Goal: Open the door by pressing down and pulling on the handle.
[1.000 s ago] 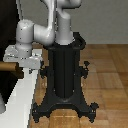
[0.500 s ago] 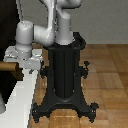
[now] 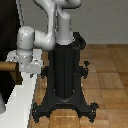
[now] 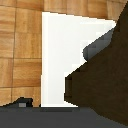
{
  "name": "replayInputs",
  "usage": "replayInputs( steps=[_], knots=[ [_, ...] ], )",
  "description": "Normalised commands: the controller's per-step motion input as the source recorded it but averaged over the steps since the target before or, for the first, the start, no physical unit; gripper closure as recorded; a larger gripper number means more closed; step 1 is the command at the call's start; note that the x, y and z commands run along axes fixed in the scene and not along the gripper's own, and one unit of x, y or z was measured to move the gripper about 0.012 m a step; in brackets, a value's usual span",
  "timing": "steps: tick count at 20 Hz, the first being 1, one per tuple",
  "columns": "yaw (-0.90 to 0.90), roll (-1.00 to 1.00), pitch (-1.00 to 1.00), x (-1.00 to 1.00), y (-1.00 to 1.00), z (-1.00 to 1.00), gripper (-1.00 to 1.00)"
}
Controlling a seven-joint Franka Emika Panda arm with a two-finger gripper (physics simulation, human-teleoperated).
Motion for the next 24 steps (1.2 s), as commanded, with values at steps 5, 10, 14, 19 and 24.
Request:
replayInputs(
  steps=[5, 10, 14, 19, 24],
  knots=[
    [0.00, 0.00, 0.00, 0.00, 0.00, -0.40, -1.00],
    [0.00, 0.00, 0.00, 0.00, 0.00, 0.00, -1.00],
    [0.00, 0.00, 0.00, 0.00, 0.25, 0.00, -1.00],
    [0.00, 0.00, 0.00, 0.00, 0.80, 0.00, -1.00],
    [0.00, 0.00, 0.00, 0.00, 0.20, -0.27, -1.00]
  ],
)
